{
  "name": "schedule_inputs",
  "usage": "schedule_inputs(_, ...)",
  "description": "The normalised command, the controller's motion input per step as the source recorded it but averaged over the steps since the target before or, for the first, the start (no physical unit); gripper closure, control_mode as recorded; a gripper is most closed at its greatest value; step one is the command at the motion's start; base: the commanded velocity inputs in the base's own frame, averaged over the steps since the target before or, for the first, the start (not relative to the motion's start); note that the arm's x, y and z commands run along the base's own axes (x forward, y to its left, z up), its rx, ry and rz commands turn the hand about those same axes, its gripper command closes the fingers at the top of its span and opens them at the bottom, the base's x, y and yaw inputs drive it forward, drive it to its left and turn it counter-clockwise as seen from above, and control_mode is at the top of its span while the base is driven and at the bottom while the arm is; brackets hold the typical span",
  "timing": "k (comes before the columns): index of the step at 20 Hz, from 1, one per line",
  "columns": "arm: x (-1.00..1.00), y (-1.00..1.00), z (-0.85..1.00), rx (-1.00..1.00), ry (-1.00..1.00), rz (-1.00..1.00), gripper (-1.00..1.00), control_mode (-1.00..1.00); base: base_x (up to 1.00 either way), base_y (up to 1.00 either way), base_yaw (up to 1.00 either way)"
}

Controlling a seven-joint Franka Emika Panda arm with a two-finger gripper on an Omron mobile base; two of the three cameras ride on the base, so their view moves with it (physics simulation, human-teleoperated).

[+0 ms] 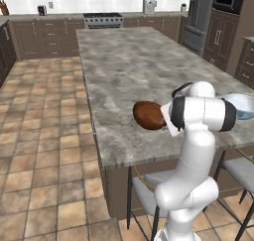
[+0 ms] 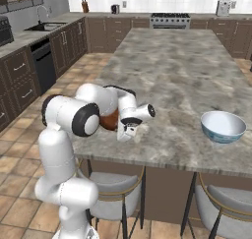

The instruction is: Pick up the bowls from the cabinet and place each bowl in front of a stool on the dining counter.

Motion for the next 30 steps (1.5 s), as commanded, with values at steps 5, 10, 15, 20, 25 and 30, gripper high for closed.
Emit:
schedule_inputs(5, 0.0, 0.0, 0.0, 0.0, 0.01, 0.0, -1.0, -1.0, 0.0, 0.0, 0.0)
schedule_inputs(10, -0.12, 0.0, 0.74, -0.03, -0.08, -0.01, -1.0, -1.0, 0.0, 0.0, 0.0)
schedule_inputs(15, -0.57, 0.0, 1.0, -0.05, -0.02, -0.01, -1.0, -1.0, 0.0, 0.0, 0.0)
schedule_inputs(20, -0.97, -0.01, 0.59, -0.05, 0.0, -0.03, -1.0, -1.0, 0.0, 0.0, 0.0)
schedule_inputs(25, -1.0, -0.11, 0.34, 0.0, 0.0, -0.06, -1.0, -1.0, 0.0, 0.0, 0.0)
schedule_inputs(30, -1.0, -0.31, 0.52, 0.0, 0.01, -0.06, -1.0, -1.0, 0.0, 0.0, 0.0)
